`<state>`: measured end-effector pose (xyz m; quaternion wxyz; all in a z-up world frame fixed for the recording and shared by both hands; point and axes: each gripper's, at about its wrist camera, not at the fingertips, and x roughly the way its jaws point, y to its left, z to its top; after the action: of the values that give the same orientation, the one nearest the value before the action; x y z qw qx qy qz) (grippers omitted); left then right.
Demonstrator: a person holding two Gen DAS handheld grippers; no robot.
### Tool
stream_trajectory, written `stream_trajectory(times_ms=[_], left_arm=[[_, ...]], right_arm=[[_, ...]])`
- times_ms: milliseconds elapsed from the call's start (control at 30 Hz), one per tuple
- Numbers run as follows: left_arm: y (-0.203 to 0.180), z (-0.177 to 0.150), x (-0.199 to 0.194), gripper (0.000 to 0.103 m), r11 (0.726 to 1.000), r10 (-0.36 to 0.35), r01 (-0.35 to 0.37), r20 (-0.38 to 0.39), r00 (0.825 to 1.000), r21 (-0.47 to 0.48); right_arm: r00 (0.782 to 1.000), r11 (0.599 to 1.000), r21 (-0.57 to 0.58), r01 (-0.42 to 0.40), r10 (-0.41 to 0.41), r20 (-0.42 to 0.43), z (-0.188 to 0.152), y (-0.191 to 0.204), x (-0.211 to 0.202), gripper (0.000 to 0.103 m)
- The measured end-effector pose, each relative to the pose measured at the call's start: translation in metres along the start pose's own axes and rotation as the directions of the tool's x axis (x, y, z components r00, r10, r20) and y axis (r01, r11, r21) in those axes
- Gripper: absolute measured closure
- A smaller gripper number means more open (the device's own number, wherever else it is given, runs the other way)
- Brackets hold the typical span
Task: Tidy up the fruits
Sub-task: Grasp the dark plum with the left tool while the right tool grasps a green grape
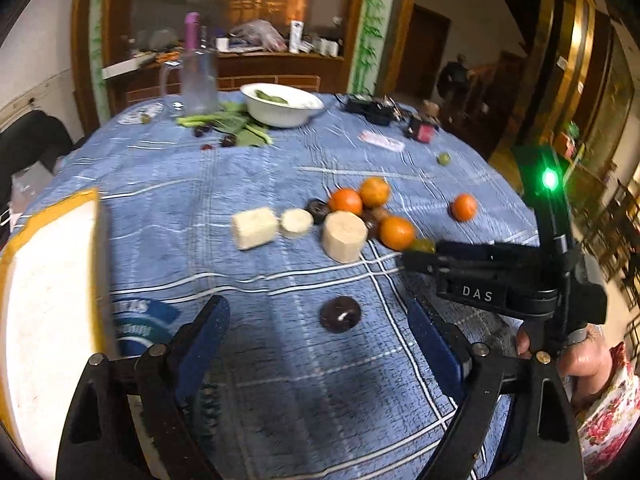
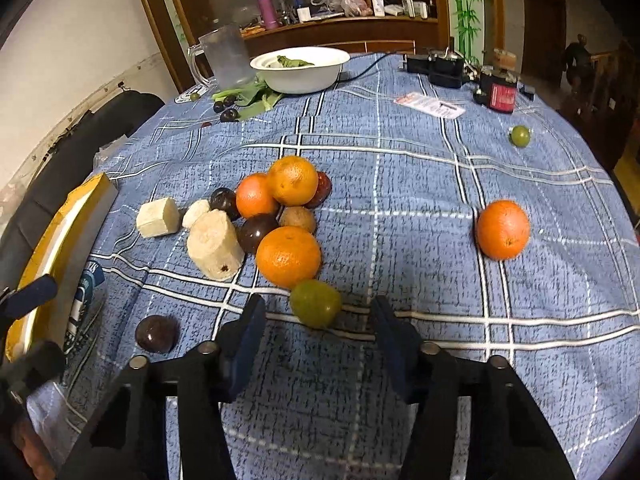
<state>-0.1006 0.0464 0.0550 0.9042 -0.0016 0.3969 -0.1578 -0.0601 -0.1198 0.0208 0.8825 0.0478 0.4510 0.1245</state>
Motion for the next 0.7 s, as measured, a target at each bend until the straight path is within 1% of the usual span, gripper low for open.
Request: stream_trajectory(times_ms=[33,67,100,133,167,200,233,267,300,333,367,467,533,600,700], left_arm=[[-0.002,0.001,0.006,0.015,1.0,-0.008,0.008,-0.01,1.0,0.006],[-0.005,0.002,0.013,0.02,1.0,-0.014,0.014,-0.02,1.0,0.015],[-0.007,0.002,0.019,0.025,1.0,-0.013,0.013,-0.033,0.999,0.027],[-0.009,0.002,0.024,0.029,0.999,-0.01,0.012,-0.043,0.999,0.034],[-0.012,0.002,0.03,0.036,0.999,-0.011,0.014,-0.059,0.998,0.044],[-0.016,0.001,0.037,0.041,0.998,-0.014,0.018,-0.075,0.997,0.055],[-0.019,0.001,0.044,0.043,0.998,-0.006,0.013,-0.091,0.996,0.068],[-0.02,0.0,0.047,0.048,0.997,0.0,0.007,-0.101,0.995,0.075],[-0.022,-0.002,0.052,0.053,0.996,0.011,-0.001,-0.118,0.993,0.084],[-0.023,-0.003,0.056,0.069,0.996,0.02,-0.008,-0.136,0.991,0.09],[-0.024,-0.005,0.06,0.079,0.995,0.042,-0.028,-0.146,0.988,0.098],[-0.019,-0.004,0.051,0.079,0.998,0.023,-0.015,-0.129,0.991,0.068],[-0.015,-0.003,0.043,0.079,0.998,0.033,-0.028,-0.103,0.994,0.053],[-0.006,0.0,0.025,0.079,1.0,0.008,-0.008,-0.073,0.997,0.009],[0.013,0.001,-0.006,0.079,0.999,-0.005,0.004,-0.016,1.0,-0.05]], right_arm=[[1.0,1.0,-0.005,0.002,-0.002,0.003,0.0,0.001,0.0,0.055],[1.0,1.0,-0.009,0.004,-0.004,0.004,0.0,0.002,0.001,0.064],[1.0,1.0,-0.012,0.008,-0.008,0.004,0.0,0.002,0.001,0.067],[1.0,1.0,-0.012,0.008,-0.008,0.005,0.0,0.001,0.001,0.067],[1.0,1.0,-0.01,0.005,-0.005,0.006,0.0,0.0,0.0,0.069],[1.0,1.0,-0.006,0.001,-0.001,0.007,0.0,-0.001,0.0,0.071],[1.0,1.0,-0.001,-0.008,0.008,0.006,0.0,-0.002,0.0,0.073],[1.0,1.0,0.006,-0.019,0.019,0.004,0.0,-0.003,0.0,0.075],[1.0,1.0,0.01,-0.027,0.027,0.003,0.0,-0.003,-0.001,0.075],[1.0,1.0,0.01,-0.026,0.026,0.003,-0.001,-0.003,-0.001,0.075],[1.0,1.0,0.008,-0.026,0.026,0.002,-0.001,-0.003,-0.001,0.076],[0.999,0.999,0.022,-0.036,0.036,0.001,-0.001,-0.003,-0.004,0.076],[0.999,0.999,0.03,-0.043,0.043,0.004,-0.002,-0.003,-0.008,0.076],[0.999,0.998,0.034,-0.051,0.051,0.01,-0.002,-0.002,-0.015,0.076],[0.996,0.996,0.04,-0.084,0.083,0.022,-0.002,0.005,-0.028,0.076]])
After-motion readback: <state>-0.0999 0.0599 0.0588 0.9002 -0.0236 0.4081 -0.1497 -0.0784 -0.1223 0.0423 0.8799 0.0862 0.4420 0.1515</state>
